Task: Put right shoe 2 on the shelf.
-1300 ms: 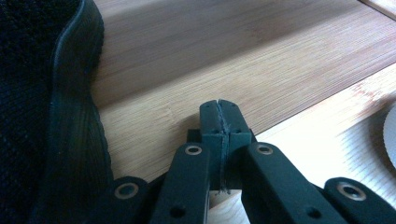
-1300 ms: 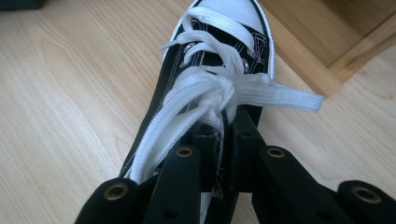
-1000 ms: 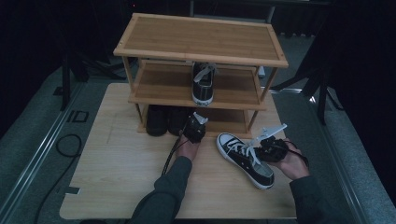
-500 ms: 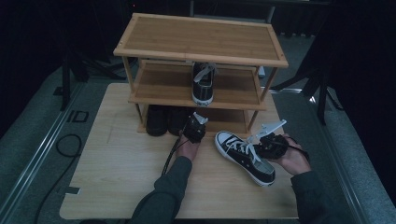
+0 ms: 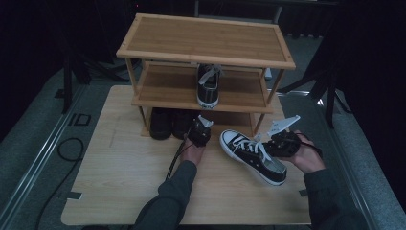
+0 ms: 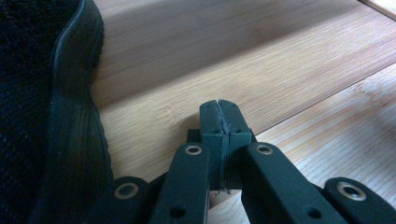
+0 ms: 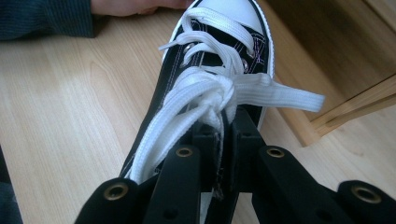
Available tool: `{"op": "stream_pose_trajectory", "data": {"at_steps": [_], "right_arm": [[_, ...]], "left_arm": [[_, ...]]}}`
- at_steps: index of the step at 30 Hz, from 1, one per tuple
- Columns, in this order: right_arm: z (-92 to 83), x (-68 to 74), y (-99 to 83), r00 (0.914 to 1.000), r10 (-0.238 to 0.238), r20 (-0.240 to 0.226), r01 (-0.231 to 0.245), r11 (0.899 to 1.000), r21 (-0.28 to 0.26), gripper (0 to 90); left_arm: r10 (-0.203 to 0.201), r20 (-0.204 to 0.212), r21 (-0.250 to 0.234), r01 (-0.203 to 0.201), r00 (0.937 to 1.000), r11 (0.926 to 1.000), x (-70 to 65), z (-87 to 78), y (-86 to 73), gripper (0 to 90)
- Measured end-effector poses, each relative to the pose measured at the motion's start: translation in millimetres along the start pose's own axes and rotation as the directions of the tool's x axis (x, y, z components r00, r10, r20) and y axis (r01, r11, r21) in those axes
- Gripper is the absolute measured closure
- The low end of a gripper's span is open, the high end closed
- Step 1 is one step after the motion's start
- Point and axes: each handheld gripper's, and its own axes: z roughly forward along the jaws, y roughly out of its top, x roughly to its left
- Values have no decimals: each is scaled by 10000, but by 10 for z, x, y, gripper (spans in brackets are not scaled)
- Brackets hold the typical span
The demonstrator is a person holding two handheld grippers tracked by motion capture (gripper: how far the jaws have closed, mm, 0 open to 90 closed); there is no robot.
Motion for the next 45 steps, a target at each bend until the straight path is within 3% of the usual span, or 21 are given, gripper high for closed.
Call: {"op": "stream_pose_trajectory", "data": {"at_steps": [11, 28, 35, 41, 45], "right_arm": [[-174, -16, 172, 9988, -488, 86, 486, 9986, 203, 836], [-563, -11, 487, 9994, -317, -106, 311, 9981, -529, 836], [-752, -12, 625, 9996, -288, 77, 293, 9959, -858, 836], [-868, -70, 760, 9989, -11, 468, 60, 9945, -1049, 836], [-882, -163, 848, 9957, 550, 752, -451, 9908, -1274, 836]], "left_arm": [[-5, 6, 4, 5, 10000, 10000, 1, 0, 0, 898], [-118, -1, -75, 118, 9999, 9999, -6, 4, 0, 898], [-82, 12, -50, 82, 10000, 10000, -2, 2, 0, 898], [-86, 13, -33, 86, 10000, 10000, -2, 0, 1, 898], [-4, 36, 45, 4, 10000, 10000, 4, -5, 1, 898]]}}
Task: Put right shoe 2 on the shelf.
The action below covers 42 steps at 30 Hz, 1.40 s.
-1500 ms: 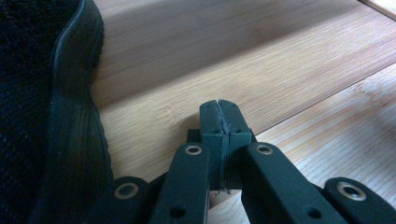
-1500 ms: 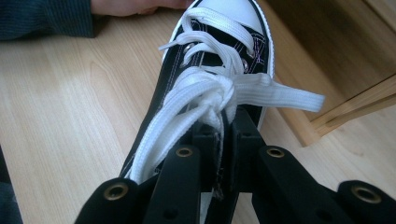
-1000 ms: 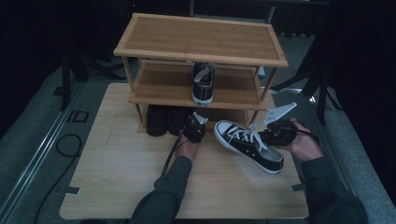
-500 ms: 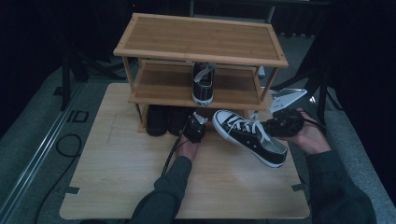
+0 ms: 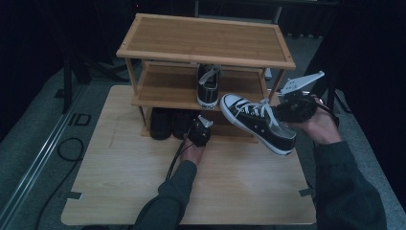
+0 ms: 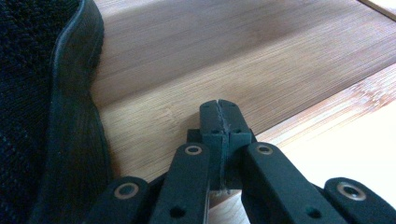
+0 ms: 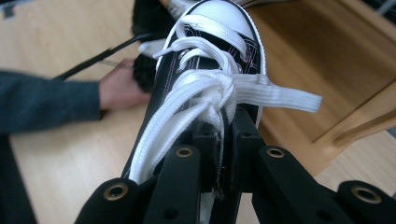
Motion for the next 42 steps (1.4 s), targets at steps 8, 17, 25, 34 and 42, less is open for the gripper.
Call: {"op": "stream_pose_trajectory", "data": {"at_steps": [8, 17, 25, 34, 42], "right_arm": [[207, -130, 187, 9900, 979, 1015, -934, 9945, -479, 835], [454, -159, 313, 9679, 1623, 1920, -1517, 9860, -688, 835], [504, -159, 277, 9464, 2116, 2440, -1842, 9742, -1306, 835], [584, -183, 257, 9339, 2533, 2524, -2187, 9630, -1576, 833], [543, -219, 216, 9407, 2523, 2268, -2262, 9647, -1347, 758]], "left_arm": [[5, 8, 12, -5, 10000, 10000, 4, -1, 0, 898], [-30, 36, 8, 30, 10000, 10000, 7, -2, -1, 898], [-36, 29, 6, 36, 10000, 10000, 5, -1, -1, 898], [-124, 7, -76, 124, 9999, 9999, 0, 4, -2, 898], [-121, 7, -75, 121, 9999, 9999, -1, 4, -2, 898]]}}
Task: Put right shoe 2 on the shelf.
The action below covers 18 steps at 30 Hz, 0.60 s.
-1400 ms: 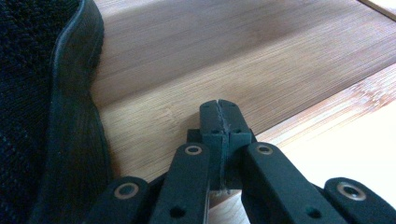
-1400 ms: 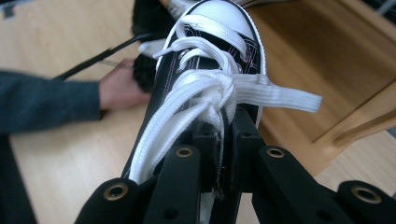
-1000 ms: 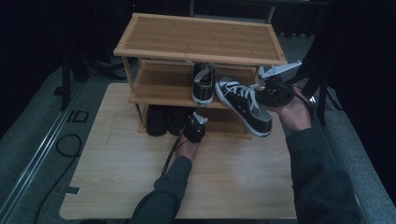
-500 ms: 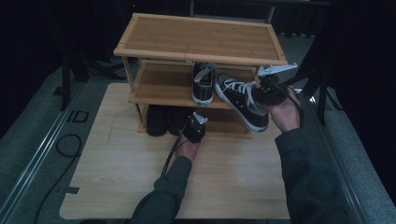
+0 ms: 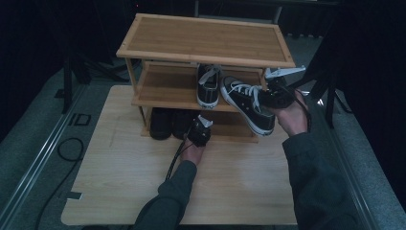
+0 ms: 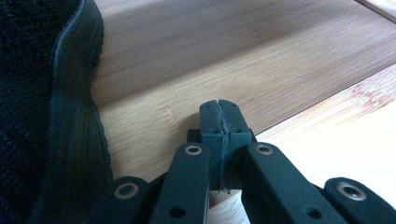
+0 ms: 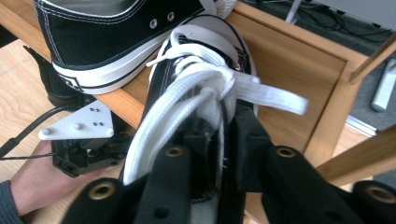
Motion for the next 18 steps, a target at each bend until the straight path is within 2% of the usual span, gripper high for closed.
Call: {"op": "stream_pose_trajectory", "data": {"at_steps": [2, 3, 9, 14, 18], "right_arm": [[-16, -7, 3, 10000, -19, -35, 19, 10000, 7, 740], [-60, -20, 9, 9999, -19, -104, 19, 10000, -45, 696], [-200, -49, 9, 9995, -246, -216, 246, 9997, -14, 636], [-343, -67, -27, 9983, -505, -289, 502, 9987, -105, 612], [-451, -105, -46, 9987, -447, -247, 436, 9982, -422, 605]], "left_arm": [[-11, 4, 0, 11, 10000, 10000, 1, 0, 0, 898], [-11, 6, -1, 11, 10000, 10000, 1, 0, 0, 898], [-11, 4, -1, 11, 10000, 10000, 0, 0, 0, 898], [11, -18, -3, -11, 10000, 10000, -1, 0, 0, 898], [9, -21, 0, -9, 10000, 10000, -2, 0, 0, 898]]}}
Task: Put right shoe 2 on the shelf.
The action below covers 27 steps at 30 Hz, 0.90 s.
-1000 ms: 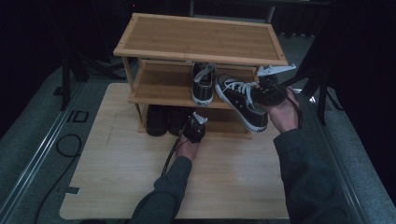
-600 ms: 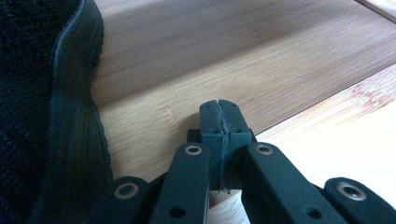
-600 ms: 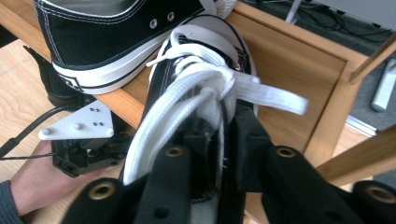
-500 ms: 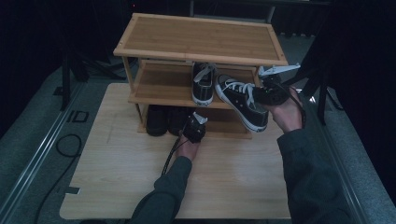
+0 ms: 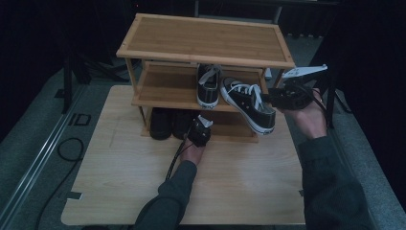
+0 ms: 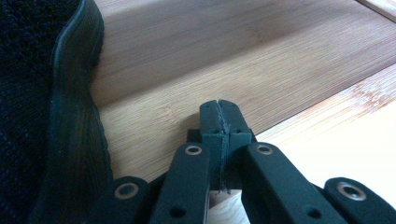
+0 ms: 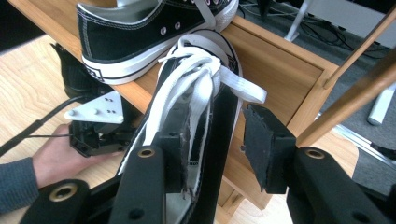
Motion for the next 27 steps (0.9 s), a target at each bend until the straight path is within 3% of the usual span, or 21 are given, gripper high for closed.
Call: {"op": "stream_pose_trajectory", "data": {"at_steps": [4, 8, 10, 13, 27], "right_arm": [[-97, -48, -33, 9999, 132, 90, -130, 9996, -235, 619], [-158, -92, -112, 9989, 301, 361, -293, 9993, -237, 722], [-145, -121, -190, 9974, 260, 670, -264, 9996, 48, 836], [-109, -140, -272, 9970, 320, 701, -340, 9990, 283, 897], [-71, -28, -639, 9989, 140, 440, -178, 9959, 891, 900]], "left_arm": [[-16, 22, 5, 16, 10000, 10000, 1, 0, 0, 898], [-1, 4, 1, 1, 10000, 10000, 0, 0, 0, 898], [-2, 5, 4, 2, 10000, 10000, 0, 0, 0, 898], [-9, -1, -3, 9, 10000, 10000, -1, 1, 0, 898], [-23, 9, 0, 23, 10000, 10000, 0, 1, 0, 898]]}}
